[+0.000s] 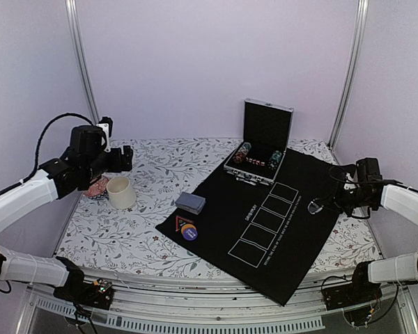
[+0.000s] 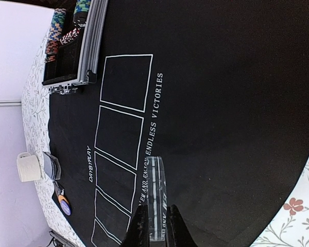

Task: Distribute texas hold em gaming equipment
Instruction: Place the dealer button on the poker table mat.

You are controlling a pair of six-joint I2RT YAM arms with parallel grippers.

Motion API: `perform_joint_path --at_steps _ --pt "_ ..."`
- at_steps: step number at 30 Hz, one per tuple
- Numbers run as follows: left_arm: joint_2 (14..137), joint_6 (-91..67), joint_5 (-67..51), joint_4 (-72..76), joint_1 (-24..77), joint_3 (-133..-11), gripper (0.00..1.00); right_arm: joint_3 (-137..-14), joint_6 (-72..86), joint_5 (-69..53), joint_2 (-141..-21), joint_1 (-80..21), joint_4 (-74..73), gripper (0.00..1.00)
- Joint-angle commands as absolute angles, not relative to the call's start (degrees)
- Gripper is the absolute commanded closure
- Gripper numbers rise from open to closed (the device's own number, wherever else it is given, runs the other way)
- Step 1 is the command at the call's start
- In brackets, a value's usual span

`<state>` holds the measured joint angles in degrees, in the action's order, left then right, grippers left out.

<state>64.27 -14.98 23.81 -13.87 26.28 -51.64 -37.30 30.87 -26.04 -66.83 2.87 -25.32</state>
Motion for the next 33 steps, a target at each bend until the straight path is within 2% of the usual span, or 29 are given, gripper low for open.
perform_joint_path --at_steps 1,15,33 --pt "62.85 -13.93 22.55 -11.28 25.53 -50.47 0.02 -34.48 31.79 -25.13 -64.09 3.16 -26.13 0.98" --pt "63.1 -13.18 21.28 -11.45 24.99 -50.71 0.02 -28.24 34.56 -25.35 -70.6 5.1 -19.41 0.98" --pt "62.85 -13.36 19.6 -11.44 23.82 -50.71 0.02 -26.99 34.01 -22.31 -67.98 7.68 -21.36 0.98"
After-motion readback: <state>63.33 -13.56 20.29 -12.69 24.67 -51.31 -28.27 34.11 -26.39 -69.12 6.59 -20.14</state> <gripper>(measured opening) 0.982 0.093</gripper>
